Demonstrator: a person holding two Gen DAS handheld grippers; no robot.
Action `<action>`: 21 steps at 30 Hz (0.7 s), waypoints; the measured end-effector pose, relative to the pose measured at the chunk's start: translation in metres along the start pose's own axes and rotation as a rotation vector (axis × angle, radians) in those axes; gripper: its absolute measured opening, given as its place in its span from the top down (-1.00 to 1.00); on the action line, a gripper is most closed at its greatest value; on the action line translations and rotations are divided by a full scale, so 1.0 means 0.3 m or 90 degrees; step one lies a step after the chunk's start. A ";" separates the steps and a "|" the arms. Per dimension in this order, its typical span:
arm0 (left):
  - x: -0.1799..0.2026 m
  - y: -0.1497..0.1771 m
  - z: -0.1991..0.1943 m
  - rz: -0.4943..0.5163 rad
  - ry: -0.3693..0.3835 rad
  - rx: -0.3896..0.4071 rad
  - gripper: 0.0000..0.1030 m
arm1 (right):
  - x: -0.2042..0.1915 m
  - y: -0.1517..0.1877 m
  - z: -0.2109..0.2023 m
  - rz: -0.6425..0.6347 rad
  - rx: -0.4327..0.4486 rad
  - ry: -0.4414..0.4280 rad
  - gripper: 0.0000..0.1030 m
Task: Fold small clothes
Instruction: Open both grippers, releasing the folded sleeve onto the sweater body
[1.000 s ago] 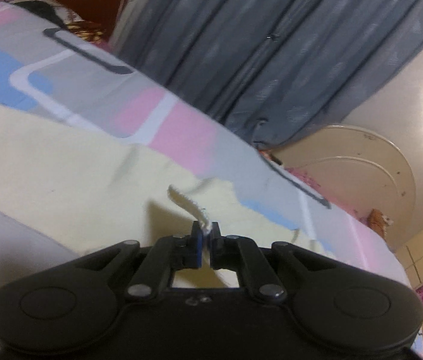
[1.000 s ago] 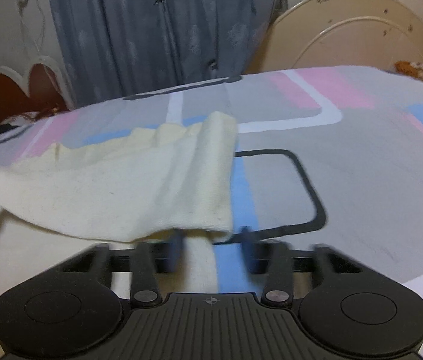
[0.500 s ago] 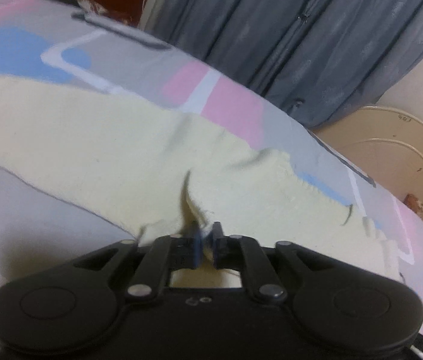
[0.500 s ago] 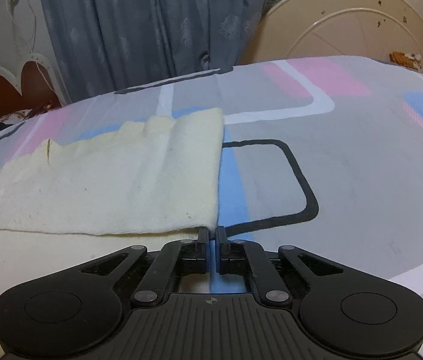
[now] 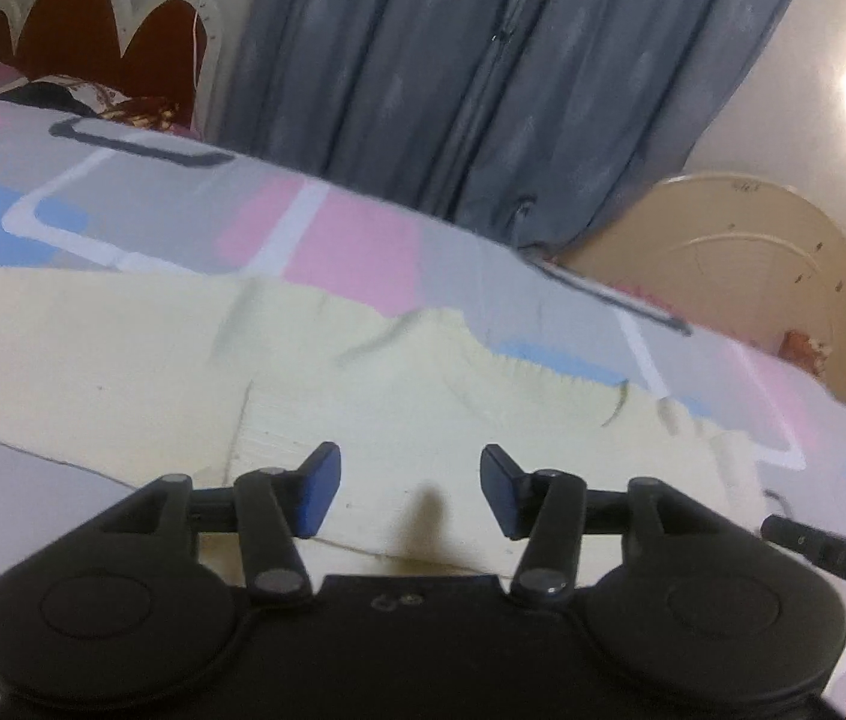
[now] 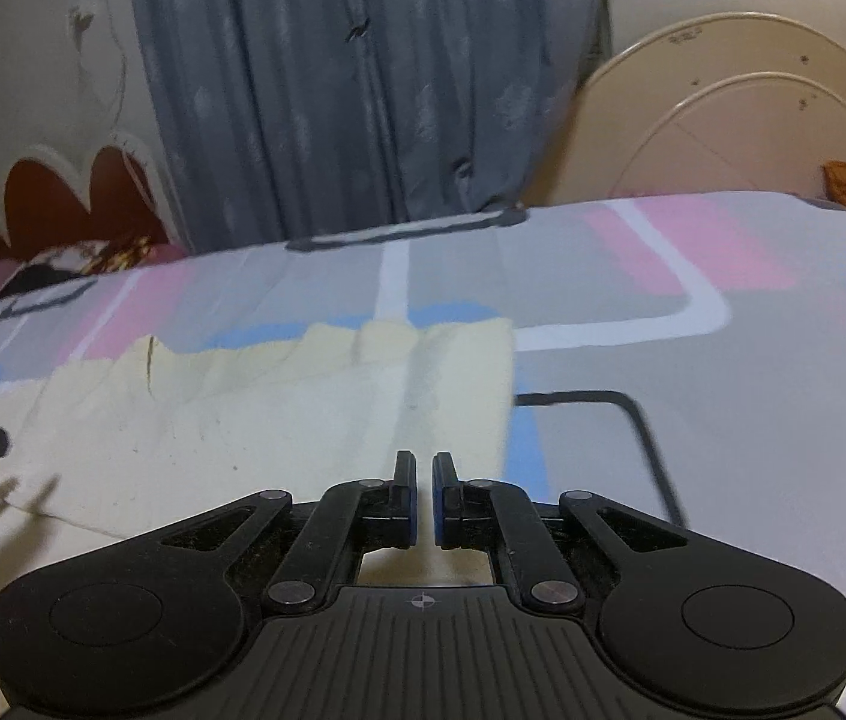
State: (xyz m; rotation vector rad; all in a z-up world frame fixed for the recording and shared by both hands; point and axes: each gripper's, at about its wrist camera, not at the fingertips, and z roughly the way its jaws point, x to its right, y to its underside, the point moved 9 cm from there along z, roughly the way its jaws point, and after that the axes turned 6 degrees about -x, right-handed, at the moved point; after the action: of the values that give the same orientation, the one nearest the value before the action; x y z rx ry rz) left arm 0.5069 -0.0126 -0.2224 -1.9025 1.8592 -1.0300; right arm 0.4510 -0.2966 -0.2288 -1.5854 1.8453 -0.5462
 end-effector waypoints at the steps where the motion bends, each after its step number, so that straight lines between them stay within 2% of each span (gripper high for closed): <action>1: -0.008 0.009 0.027 -0.002 -0.008 -0.011 0.04 | -0.011 -0.003 0.024 -0.015 -0.005 0.001 0.91; 3: -0.039 0.036 0.073 -0.010 -0.021 -0.038 0.08 | -0.018 -0.001 0.057 -0.039 -0.014 0.007 0.91; 6: -0.051 0.049 0.077 0.010 -0.014 -0.031 0.08 | 0.011 0.034 0.108 -0.055 -0.037 0.026 0.92; 10: -0.039 0.026 0.053 -0.012 -0.004 -0.035 0.00 | 0.016 0.020 0.092 -0.039 -0.024 0.015 0.91; 13: -0.033 0.048 0.070 0.009 -0.018 -0.042 -0.03 | -0.041 0.008 0.073 -0.066 -0.005 -0.004 0.91; 16: -0.010 0.054 0.084 0.054 -0.042 -0.041 -0.04 | -0.074 0.044 0.119 -0.080 -0.044 -0.006 0.91; 21: -0.005 0.047 0.081 0.050 -0.055 -0.060 -0.05 | -0.083 0.044 0.110 -0.061 -0.053 -0.015 0.86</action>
State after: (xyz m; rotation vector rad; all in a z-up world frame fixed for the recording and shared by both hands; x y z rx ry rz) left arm 0.5125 -0.0195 -0.2490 -1.8765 1.9489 -0.8366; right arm 0.4664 -0.2669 -0.2563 -1.7343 1.8034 -0.4970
